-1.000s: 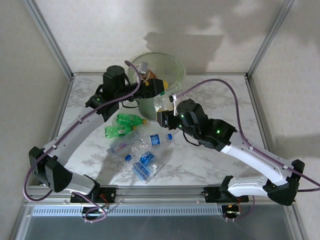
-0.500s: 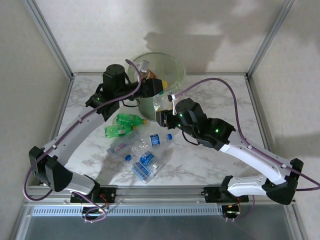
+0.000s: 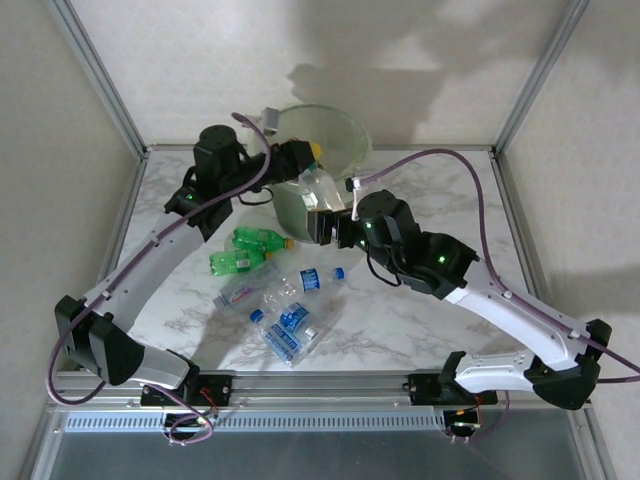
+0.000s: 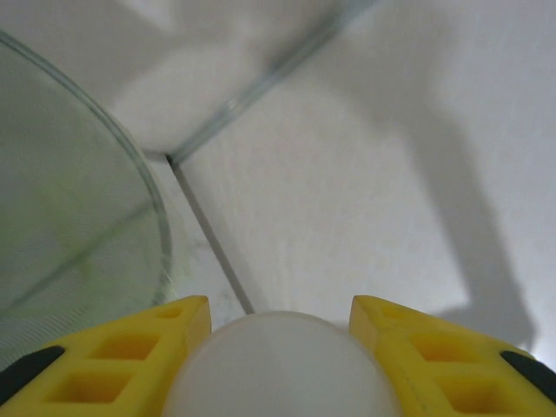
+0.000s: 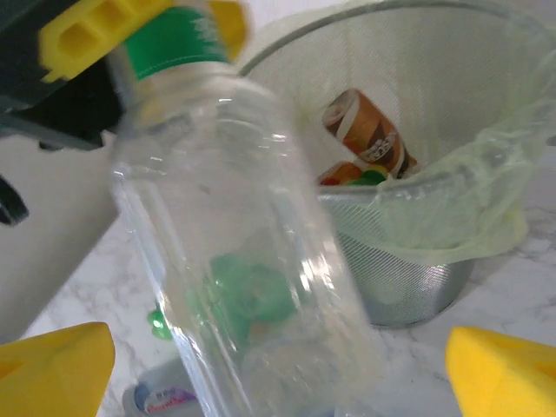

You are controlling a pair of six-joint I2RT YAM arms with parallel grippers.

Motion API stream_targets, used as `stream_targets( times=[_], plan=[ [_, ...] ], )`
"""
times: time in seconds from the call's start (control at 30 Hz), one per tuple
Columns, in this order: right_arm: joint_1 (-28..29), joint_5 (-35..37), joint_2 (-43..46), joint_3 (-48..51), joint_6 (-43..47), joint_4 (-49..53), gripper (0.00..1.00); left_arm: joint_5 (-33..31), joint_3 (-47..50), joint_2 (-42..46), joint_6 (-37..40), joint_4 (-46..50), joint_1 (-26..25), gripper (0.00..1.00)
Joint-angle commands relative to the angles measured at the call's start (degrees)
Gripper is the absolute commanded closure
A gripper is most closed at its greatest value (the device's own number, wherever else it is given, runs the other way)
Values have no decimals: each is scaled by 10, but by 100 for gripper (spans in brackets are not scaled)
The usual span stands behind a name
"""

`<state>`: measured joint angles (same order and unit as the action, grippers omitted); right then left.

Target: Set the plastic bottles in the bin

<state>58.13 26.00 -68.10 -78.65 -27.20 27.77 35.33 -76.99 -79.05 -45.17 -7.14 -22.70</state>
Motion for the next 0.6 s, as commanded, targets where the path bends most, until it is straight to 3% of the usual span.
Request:
stream_targets(
  times=[0.0, 0.07, 0.23, 0.33, 0.57],
  plan=[
    [-6, 43, 31, -6, -40, -41, 1, -37, 37, 45, -82, -151, 26, 66],
    [-25, -15, 49, 4, -52, -66, 1, -43, 60, 57, -109, -198, 37, 67],
    [-133, -314, 100, 85, -114, -224, 1, -61, 121, 82, -188, -330, 47, 67],
    [-180, -439, 101, 121, -175, -319, 1, -66, 153, 81, -251, -409, 51, 68],
    [-220, -547, 69, 175, -293, -503, 1, -91, 221, 77, -357, -569, 52, 68]
  ],
)
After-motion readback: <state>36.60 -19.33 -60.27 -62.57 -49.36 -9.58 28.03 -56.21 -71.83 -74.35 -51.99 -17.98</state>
